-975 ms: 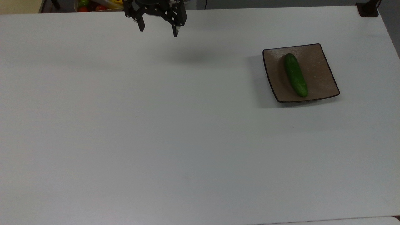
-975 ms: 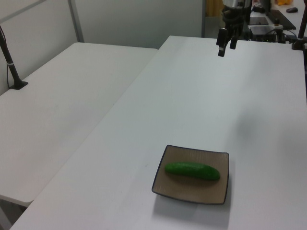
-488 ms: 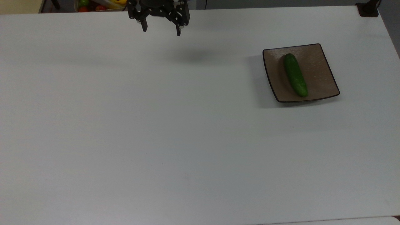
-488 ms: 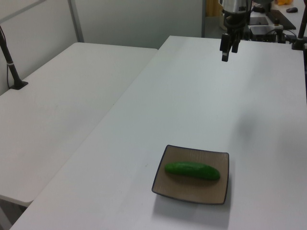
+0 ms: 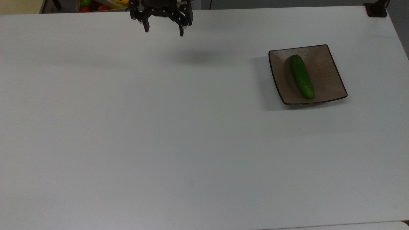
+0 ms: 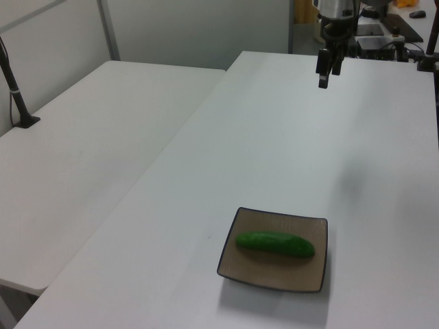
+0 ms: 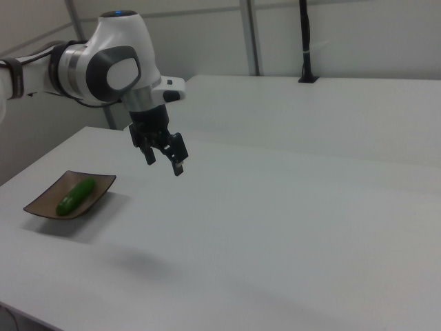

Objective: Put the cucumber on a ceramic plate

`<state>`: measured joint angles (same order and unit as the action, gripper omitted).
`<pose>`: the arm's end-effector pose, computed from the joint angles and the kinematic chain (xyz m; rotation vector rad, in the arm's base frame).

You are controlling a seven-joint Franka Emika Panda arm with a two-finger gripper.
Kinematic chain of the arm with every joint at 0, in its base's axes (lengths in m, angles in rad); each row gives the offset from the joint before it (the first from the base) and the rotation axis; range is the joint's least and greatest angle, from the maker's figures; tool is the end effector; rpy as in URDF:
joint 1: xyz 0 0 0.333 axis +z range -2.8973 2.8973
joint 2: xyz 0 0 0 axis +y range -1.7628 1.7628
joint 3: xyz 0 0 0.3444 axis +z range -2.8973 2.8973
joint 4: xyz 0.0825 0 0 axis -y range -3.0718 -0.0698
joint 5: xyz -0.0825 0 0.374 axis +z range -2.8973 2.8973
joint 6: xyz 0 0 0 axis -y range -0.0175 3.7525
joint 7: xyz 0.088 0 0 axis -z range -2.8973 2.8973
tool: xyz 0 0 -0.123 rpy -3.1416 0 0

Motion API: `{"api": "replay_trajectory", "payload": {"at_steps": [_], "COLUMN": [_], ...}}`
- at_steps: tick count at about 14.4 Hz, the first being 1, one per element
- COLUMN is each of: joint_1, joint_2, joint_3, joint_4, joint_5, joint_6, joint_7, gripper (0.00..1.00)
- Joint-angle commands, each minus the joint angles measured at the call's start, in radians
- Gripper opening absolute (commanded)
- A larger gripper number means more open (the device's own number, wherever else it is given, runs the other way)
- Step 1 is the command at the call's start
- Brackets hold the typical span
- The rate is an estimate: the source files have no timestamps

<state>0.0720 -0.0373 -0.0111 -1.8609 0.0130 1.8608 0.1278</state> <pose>0.5438 0.0343 0.5469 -3.1228 0.1099 -0.0560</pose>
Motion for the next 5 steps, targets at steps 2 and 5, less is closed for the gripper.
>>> {"api": "replay_trajectory", "payload": {"at_steps": [2, 5], "joint_1": [0.008, 0.009], "joint_2": [-0.012, -0.012], "joint_3": [-0.003, -0.001], "joint_4": [-0.017, -0.017], "joint_5": [-0.019, -0.019], "joint_6": [-0.012, -0.011], "joint_7": [-0.075, -0.099], "gripper": [1.00, 1.00]}}
